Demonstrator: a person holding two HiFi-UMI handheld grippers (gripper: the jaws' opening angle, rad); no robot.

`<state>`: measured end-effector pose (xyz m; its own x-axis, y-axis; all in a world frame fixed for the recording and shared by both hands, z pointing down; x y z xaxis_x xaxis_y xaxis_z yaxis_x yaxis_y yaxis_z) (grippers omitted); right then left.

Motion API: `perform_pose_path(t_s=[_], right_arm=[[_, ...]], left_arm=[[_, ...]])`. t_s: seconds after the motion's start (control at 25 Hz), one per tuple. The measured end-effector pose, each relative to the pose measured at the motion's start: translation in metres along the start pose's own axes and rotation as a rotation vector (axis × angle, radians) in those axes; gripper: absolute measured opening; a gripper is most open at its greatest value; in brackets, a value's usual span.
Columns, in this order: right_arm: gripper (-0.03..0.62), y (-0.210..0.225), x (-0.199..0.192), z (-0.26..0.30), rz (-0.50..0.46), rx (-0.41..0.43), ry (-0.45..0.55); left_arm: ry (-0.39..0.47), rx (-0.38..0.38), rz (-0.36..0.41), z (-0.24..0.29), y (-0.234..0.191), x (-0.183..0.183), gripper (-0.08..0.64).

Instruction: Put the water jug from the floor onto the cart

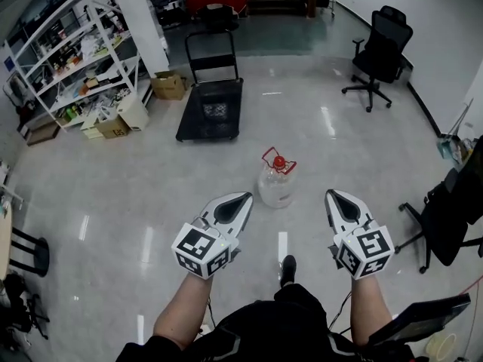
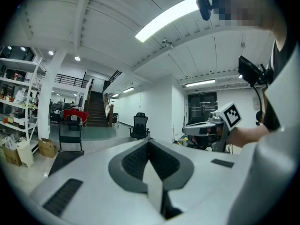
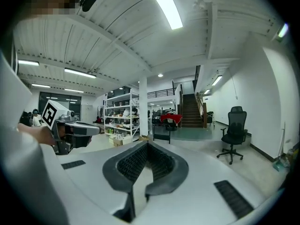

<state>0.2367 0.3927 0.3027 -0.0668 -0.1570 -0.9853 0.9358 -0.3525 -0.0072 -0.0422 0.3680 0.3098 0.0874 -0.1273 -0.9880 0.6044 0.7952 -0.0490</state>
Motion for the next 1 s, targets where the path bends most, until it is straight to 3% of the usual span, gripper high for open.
perform_pose_path(t_s=[0.44,0.64,1.0], right_arm=[[-0.003,0.098,0.031,0.142,-0.042,0.118,0.060],[-0.003,0.120,0.032,0.201,-0.029,0.145,0.039],[-0.003,0.130,0.045,0.302,-0.025,0.071,0.023]], left_arm=[[0.004,0.075,0.027,0.127,-0.086,0.037,-0.002],[0.002,0.106,0.020,0.164,-0.128,0.041,-0.002],[0.010,0.032,0.028,0.212,-0.231,0.043,-0.002]])
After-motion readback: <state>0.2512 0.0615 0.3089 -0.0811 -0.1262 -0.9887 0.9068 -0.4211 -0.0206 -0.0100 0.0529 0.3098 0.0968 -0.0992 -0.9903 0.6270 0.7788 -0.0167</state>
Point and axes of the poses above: the fingertips, and each gripper's own axes: z forward along the fingers, y to its right, x out of its top, the point moved 9 cm from there along -z, backward along the fingers, and after that the axes turned 6 degrees about -x, right-handed, at the moved point
